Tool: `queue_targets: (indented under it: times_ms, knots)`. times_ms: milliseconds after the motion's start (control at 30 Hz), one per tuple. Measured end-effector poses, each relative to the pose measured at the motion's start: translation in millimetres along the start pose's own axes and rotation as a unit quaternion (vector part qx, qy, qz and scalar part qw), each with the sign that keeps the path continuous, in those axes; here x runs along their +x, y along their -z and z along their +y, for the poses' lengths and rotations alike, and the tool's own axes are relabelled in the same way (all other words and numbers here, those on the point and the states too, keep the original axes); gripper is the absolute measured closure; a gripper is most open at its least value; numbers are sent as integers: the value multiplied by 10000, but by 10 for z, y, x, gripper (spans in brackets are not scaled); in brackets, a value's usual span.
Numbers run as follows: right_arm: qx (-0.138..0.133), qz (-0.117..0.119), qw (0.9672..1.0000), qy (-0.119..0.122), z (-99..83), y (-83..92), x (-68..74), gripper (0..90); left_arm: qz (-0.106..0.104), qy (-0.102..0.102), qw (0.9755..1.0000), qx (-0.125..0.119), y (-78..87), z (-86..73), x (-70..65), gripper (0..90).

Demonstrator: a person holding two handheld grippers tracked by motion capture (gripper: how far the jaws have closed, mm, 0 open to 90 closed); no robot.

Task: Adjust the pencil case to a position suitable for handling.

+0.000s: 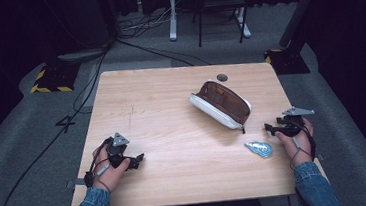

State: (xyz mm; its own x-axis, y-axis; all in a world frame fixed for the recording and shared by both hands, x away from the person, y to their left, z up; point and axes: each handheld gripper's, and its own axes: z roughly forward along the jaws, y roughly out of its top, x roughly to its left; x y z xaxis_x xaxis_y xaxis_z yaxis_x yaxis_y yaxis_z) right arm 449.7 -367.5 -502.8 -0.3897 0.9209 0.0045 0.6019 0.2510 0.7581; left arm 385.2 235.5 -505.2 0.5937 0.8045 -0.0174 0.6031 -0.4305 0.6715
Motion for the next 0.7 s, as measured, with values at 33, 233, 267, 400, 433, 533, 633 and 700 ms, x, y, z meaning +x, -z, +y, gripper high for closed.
queue_targets:
  times_ms: [33, 233, 267, 400, 433, 533, 633, 700]
  knots:
    - [0, 0, 10000, 0, 0, 0, 0, 357, 0, 0, 10000, 0, 0, 0, 0, 41]
    - [224, 62, 9996, -161, 53, 49, 20, 428, 9, -29, 10000, -8, -6, 6, 1, 39]
    - [218, 113, 9995, -182, 83, 98, 22, 428, 9, -30, 10000, -7, -6, 6, 1, 39]
    - [290, 131, 9992, -228, 132, 183, 25, 428, 10, -20, 10000, -4, -5, 6, 0, 39]
    - [292, 158, 9991, -265, 152, 218, 30, 428, 10, -18, 10000, -3, -5, 6, 0, 39]
    - [313, 236, 9988, -290, 191, 294, 47, 429, -19, -8, 10000, -11, -9, 7, 1, 39]
    - [273, 298, 9988, -284, 233, 355, 73, 428, -24, -13, 10000, -10, -11, 9, 1, 37]
    - [183, 352, 9989, -259, 277, 404, 102, 420, -35, -17, 10000, 8, -10, 11, 2, 36]
